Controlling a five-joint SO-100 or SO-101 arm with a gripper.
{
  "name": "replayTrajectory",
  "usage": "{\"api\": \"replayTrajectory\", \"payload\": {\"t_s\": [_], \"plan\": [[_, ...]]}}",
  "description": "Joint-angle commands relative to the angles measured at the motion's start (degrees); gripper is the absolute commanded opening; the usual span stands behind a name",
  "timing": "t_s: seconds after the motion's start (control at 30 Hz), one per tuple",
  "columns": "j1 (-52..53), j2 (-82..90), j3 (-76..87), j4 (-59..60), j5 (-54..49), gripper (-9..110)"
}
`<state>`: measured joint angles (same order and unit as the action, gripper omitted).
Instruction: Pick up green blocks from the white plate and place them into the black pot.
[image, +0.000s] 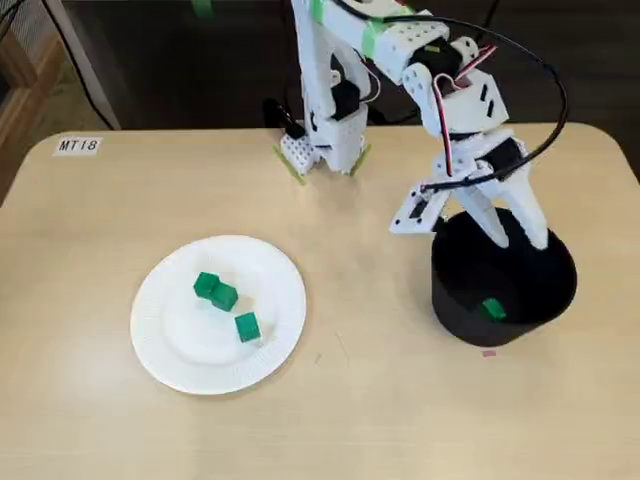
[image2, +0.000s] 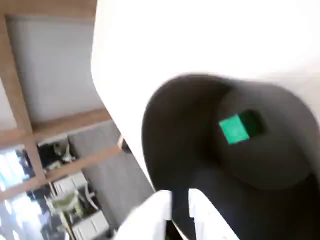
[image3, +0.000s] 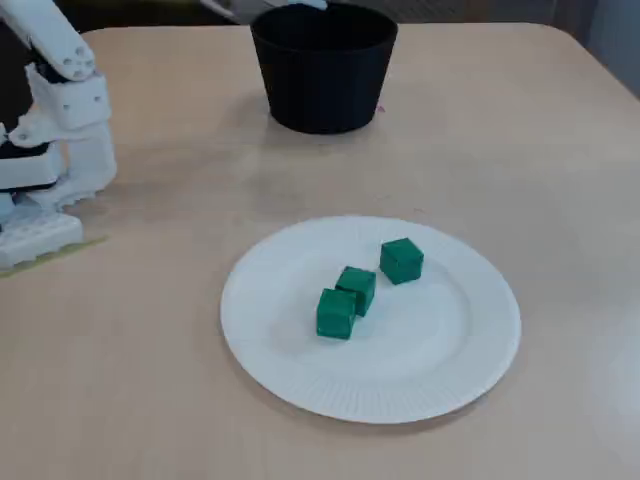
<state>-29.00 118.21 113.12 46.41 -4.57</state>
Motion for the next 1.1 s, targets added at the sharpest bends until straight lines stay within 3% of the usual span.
{"api": "replayTrajectory", "payload": {"t_s": [0.0, 0.27, 0.37, 0.5, 0.93, 1.07], "plan": [[10.9, 3.7, -5.7, 7.3, 0.1, -2], [42.6, -2.1, -7.1, 20.7, -7.0, -2], [50.5, -3.1, -2.3, 16.8, -9.9, -2], [56.3, 0.5, 6.9, 5.4, -9.3, -2], [65.5, -18.4, -6.1, 12.5, -14.9, -2], [64.6, -19.8, -7.0, 12.7, -17.2, 17]]}}
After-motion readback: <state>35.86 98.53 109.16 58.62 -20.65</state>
